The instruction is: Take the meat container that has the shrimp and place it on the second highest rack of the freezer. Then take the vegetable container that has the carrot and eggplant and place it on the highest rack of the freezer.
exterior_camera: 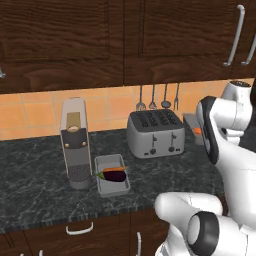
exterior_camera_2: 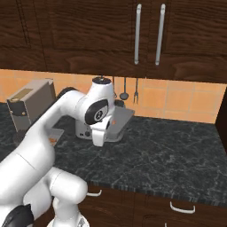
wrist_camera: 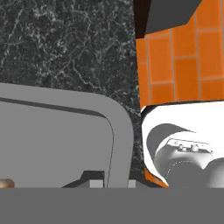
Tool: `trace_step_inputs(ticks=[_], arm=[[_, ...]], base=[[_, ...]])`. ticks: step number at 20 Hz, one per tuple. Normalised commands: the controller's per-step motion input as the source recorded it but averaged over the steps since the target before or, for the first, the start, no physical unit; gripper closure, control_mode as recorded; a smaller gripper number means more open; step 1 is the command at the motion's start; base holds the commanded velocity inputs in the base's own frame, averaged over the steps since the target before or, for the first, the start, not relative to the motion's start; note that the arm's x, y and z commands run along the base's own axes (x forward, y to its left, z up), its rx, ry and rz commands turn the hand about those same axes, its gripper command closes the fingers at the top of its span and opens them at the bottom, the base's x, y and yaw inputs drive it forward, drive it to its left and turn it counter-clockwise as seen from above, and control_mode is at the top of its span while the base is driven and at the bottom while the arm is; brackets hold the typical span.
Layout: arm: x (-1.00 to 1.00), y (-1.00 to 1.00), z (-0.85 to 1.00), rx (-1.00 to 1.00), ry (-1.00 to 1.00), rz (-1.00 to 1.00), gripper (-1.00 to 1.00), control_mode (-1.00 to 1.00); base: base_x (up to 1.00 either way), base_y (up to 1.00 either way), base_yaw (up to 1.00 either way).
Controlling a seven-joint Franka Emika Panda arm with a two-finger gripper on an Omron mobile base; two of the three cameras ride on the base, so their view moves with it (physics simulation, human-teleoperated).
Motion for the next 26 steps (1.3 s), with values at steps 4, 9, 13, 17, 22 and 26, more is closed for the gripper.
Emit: trace_step_inputs(ticks=[4, 9, 13, 17, 22, 26], arm=[[-0.39, 0.68, 0.22, -0.03, 0.0, 0.04, 1.0, -1.0], [-0.61, 0.5, 0.14, -0.03, -0.01, 0.08, 1.0, -1.0], [-0.38, 0.56, 0.34, -0.01, -0.02, 0.09, 1.0, -1.0], [-0.02, 0.23, 0.27, 0.0, 0.0, 0.01, 1.0, -1.0], [-0.01, 0.07, 0.08, 0.0, 0.0, 0.0, 1.0, -1.0], [0.0, 0.05, 0.0, 0.0, 0.0, 0.01, 1.0, -1.0]], base=[[0.0, 0.0, 0.0], [0.0, 0.0, 0.0], [0.0, 0.0, 0.0], [0.0, 0.0, 0.0], [0.0, 0.0, 0.0], [0.0, 0.0, 0.0]])
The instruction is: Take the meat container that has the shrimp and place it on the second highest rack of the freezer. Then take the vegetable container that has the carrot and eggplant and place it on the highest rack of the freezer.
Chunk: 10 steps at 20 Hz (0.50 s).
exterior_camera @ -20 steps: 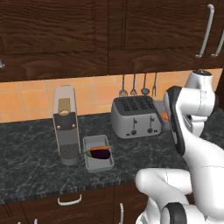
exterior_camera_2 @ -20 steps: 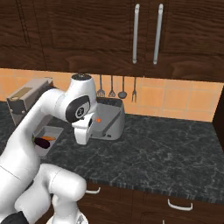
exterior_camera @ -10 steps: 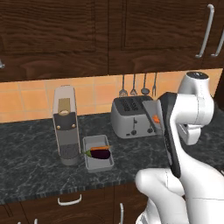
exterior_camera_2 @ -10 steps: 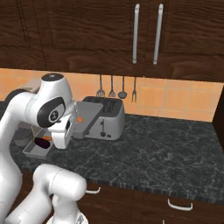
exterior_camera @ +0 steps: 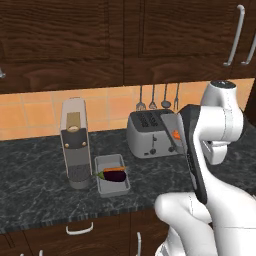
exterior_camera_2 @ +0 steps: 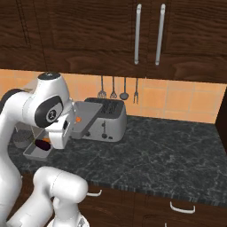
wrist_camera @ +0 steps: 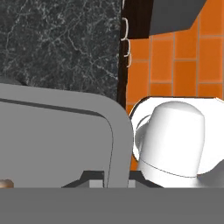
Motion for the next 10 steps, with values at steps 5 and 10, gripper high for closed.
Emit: trace_step_inputs(ticks=[5, 10], arm=[[-0.06, 0.05, 0.0, 0.0, 0.0, 0.05, 1.0, -1.0], [0.0, 0.0, 0.0, 0.0, 0.0, 0.0, 1.0, 1.0]], base=[[0.0, 0.0, 0.0], [-0.82, -0.01, 0.14]])
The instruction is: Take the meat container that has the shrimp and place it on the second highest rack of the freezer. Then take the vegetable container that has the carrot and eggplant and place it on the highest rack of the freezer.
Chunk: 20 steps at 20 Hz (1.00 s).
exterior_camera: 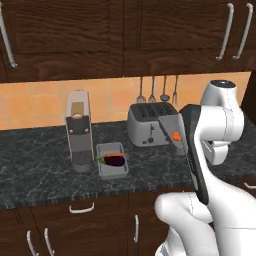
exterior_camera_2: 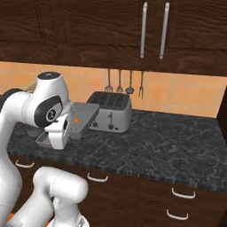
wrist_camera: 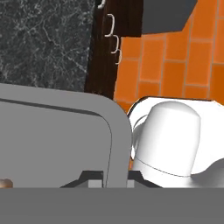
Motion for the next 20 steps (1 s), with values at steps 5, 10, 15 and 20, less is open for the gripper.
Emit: trace_step_inputs(ticks=[5, 10, 15, 20], arm=[[0.0, 0.0, 0.0, 0.0, 0.0, 0.0, 1.0, 1.0], [0.0, 0.0, 0.0, 0.0, 0.0, 0.0, 1.0, 1.0], [0.0, 0.0, 0.0, 0.0, 0.0, 0.0, 1.0, 1.0], [0.0, 0.0, 0.0, 0.0, 0.0, 0.0, 1.0, 1.0]], base=[[-0.76, 0.07, 0.66], [-0.2, 0.07, 1.0], [-0.11, 0.0, 1.0], [-0.09, 0.0, 1.0]])
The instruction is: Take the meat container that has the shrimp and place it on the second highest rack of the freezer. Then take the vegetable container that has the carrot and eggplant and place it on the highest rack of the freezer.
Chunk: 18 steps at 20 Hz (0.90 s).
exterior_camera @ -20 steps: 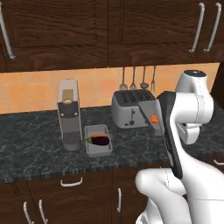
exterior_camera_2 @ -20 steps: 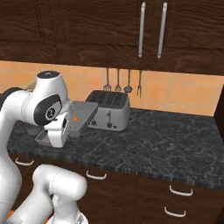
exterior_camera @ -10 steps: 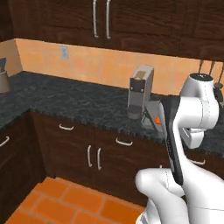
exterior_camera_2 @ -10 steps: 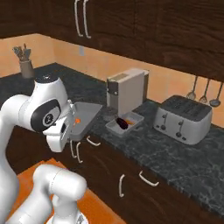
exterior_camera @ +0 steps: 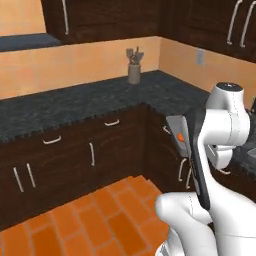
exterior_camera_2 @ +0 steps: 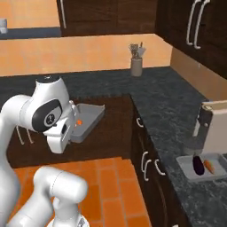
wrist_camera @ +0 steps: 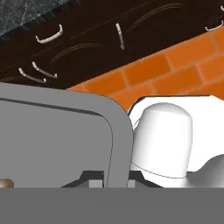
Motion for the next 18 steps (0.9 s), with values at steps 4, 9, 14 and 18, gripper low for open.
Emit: trace_step_inputs(ticks=[4, 9, 14, 18], arm=[[0.0, 0.0, 0.0, 0.0, 0.0, 0.0, 1.0, 1.0], [0.0, 0.0, 0.0, 0.0, 0.0, 0.0, 1.0, 1.0], [0.0, 0.0, 0.0, 0.0, 0.0, 0.0, 1.0, 1.0], [0.0, 0.0, 0.0, 0.0, 0.0, 0.0, 1.0, 1.0]], base=[[-0.06, 0.0, 1.0], [-0.05, 0.0, 1.0], [0.0, 0.0, 1.0], [0.0, 0.0, 1.0]])
